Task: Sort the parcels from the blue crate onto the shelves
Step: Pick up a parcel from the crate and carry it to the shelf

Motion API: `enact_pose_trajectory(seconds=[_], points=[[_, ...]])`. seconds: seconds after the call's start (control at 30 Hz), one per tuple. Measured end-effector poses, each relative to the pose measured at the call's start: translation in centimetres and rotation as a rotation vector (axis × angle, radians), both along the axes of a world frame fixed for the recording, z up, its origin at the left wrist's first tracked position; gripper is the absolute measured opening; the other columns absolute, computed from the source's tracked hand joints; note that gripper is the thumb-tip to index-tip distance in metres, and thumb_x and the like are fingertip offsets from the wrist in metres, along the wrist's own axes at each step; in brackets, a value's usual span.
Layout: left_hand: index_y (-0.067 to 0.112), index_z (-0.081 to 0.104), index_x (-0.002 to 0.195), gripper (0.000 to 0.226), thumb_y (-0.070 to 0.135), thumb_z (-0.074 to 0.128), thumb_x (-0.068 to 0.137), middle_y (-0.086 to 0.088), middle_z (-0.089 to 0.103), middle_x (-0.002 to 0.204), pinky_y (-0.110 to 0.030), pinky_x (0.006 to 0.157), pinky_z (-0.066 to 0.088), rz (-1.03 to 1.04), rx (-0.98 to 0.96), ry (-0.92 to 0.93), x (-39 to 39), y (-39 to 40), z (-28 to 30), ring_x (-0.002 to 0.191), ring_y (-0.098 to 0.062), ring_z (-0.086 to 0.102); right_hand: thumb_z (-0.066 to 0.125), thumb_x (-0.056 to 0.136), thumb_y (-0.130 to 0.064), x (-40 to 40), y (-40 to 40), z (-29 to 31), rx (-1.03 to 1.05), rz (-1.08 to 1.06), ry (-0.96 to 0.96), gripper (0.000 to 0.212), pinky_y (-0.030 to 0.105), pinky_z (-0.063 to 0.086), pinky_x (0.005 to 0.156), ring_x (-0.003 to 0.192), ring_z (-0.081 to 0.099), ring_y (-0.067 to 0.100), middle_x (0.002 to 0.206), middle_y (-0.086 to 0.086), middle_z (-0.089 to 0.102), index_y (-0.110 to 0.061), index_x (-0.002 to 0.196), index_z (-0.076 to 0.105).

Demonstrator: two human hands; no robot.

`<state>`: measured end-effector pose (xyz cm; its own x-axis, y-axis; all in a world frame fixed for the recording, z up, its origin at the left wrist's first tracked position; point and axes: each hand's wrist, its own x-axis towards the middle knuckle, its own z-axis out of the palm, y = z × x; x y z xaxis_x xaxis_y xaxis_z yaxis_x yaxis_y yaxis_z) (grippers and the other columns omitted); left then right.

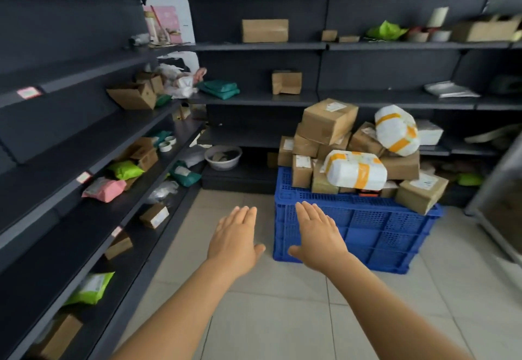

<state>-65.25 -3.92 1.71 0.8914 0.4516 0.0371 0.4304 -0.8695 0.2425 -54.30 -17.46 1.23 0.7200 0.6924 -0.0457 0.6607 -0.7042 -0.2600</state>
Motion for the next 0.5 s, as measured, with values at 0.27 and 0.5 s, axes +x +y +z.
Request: enact_pose_trajectory(seconds=[0.27,0.5], points=[[0.018,0.012,0.153,0.08,0.041,0.058,0.092,0.002,0.017,0.159,-0.035,0.119,0.011,-0.181,-0.01,-0.06,13.0,2.0,-0.1,0.148,-0.018,0.008,0.065,0.088,-0.038,10.5,0.6,0.1,-0.027,-0.151,-0.006,0.096,0.04,0.009,0.12,0.149,-0.003,0.022,0.162,0.001,0.0,-0.015,0.154,0.0],[0.018,0.012,0.153,0.077,0.044,0.054,0.094,0.002,0.017,0.159,-0.037,0.12,0.013,-0.326,-0.037,-0.052,23.8,3.6,-0.8,0.148,-0.017,0.01,0.064,0.087,-0.04,18.3,0.7,0.2,0.013,-0.306,0.018,0.092,0.038,0.011,0.118,0.148,0.003,0.02,0.16,-0.003,0.007,-0.016,0.153,0.004]])
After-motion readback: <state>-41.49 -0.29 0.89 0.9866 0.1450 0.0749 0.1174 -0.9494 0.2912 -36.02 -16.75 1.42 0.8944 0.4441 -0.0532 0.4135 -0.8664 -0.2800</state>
